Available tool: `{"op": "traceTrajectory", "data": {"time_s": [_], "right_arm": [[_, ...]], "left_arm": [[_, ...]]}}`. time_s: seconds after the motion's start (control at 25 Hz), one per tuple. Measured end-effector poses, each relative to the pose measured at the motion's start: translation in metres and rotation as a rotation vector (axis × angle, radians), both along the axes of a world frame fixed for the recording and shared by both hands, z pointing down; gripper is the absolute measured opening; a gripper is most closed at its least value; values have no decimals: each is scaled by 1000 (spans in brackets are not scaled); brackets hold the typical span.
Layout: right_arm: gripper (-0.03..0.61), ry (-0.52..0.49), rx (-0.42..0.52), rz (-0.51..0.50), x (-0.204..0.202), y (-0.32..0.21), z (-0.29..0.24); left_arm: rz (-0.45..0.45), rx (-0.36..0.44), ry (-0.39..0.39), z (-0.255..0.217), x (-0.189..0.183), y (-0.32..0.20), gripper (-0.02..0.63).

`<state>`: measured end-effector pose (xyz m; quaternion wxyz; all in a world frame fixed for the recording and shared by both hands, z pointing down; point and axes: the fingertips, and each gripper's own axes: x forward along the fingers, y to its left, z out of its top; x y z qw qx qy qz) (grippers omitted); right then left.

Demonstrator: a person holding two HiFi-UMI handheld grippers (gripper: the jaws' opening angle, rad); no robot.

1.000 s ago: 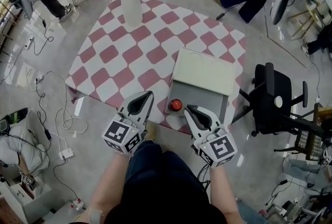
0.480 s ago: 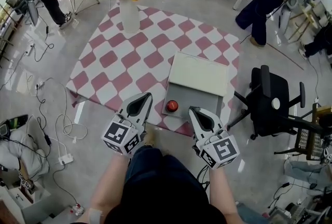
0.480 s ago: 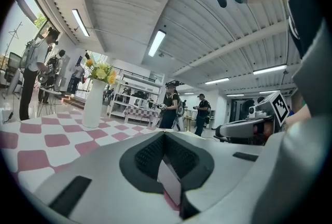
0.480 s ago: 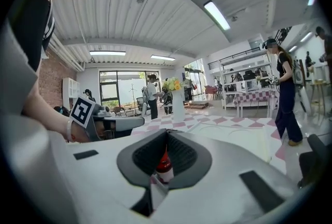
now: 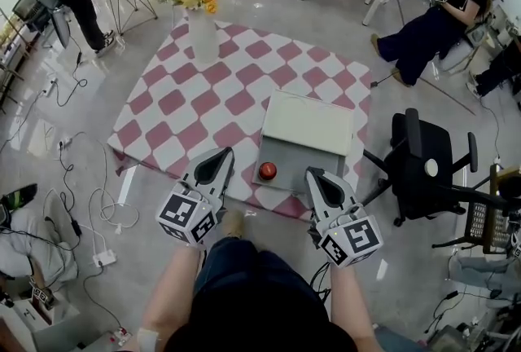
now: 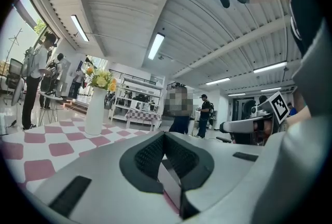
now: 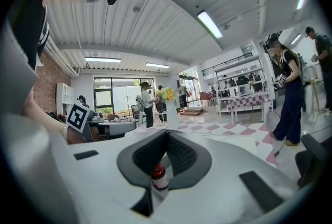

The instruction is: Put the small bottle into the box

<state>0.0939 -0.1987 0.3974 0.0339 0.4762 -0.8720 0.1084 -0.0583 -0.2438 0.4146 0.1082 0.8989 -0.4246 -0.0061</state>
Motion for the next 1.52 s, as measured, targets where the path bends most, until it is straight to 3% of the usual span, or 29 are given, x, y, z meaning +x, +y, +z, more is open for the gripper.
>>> {"op": "traceTrajectory", "data": {"time_s": [0.56,1.52], "right_arm": [[5,-17,71,39,33,4,-35],[3,-23,119,38,43,11,-53]], "left_arm": [[-19,42,3,-26,1,6,2],[-35,71,1,-43,7,12,2]]}}
